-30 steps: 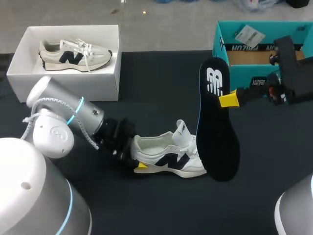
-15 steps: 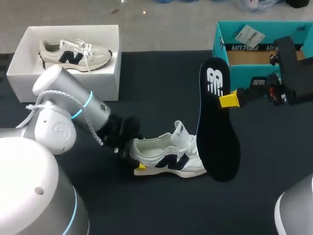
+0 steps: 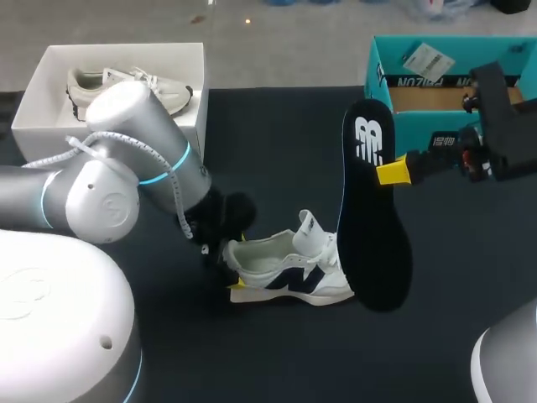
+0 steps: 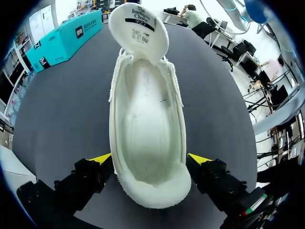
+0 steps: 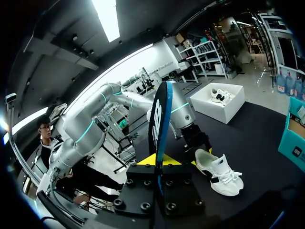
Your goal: Take the shoe out of the shoebox, open the shoe tongue, remove and reinsert the insole, then place the shoe into the shoebox
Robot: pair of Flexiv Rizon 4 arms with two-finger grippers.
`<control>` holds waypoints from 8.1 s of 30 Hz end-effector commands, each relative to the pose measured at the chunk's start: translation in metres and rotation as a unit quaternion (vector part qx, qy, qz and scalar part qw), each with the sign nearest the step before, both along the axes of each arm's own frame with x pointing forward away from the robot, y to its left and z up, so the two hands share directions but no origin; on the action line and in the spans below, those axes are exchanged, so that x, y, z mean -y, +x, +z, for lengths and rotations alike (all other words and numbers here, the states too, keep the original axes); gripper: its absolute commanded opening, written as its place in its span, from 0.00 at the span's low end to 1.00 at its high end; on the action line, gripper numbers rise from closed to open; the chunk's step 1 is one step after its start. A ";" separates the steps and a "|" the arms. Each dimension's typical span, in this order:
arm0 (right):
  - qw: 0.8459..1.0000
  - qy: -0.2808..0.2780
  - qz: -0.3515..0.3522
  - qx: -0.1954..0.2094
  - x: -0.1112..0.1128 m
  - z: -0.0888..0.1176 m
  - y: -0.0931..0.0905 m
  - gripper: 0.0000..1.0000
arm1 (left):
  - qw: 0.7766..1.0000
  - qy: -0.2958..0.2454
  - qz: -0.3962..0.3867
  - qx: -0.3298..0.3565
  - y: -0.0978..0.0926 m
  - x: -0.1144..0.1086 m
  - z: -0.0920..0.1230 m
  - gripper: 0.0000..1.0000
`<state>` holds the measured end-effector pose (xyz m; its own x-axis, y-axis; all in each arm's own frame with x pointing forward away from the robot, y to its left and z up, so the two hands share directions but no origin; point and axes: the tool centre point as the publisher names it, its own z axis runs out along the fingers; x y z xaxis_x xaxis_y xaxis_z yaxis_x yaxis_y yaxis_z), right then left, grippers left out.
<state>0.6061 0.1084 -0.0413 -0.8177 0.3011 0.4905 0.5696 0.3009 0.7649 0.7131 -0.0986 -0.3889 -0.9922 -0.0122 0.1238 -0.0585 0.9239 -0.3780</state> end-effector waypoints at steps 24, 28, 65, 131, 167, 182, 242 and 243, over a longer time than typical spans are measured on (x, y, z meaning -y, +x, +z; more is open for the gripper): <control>1.000 -0.002 0.002 -0.002 -0.003 0.000 0.004 0.00 | 0.981 0.193 0.017 0.006 -0.016 -0.015 0.034 1.00; 1.000 -0.002 0.002 -0.002 -0.003 0.000 0.004 0.00 | 0.982 0.187 0.023 0.008 -0.019 -0.020 0.034 1.00; 1.000 -0.002 0.002 -0.002 -0.003 0.000 0.004 0.00 | 0.982 0.183 0.030 0.026 -0.031 -0.029 0.042 1.00; 1.000 -0.002 0.002 -0.002 -0.003 0.000 0.004 0.00 | 0.991 0.109 0.008 0.078 0.056 0.080 0.015 0.74; 1.000 -0.002 0.002 -0.002 -0.003 0.000 0.004 0.00 | 0.991 0.103 -0.079 0.045 0.045 0.084 0.006 0.00; 1.000 -0.002 0.002 -0.002 -0.003 0.000 0.004 0.00 | 0.891 -0.007 -0.454 -0.019 0.049 0.062 0.037 0.00; 1.000 -0.002 0.002 -0.002 -0.003 0.000 0.004 0.00 | 0.630 0.159 -0.755 -0.091 0.054 0.098 0.034 0.00; 1.000 -0.002 0.002 -0.002 -0.003 0.000 0.004 0.00 | 0.628 0.165 -0.755 -0.093 0.055 0.099 0.033 0.00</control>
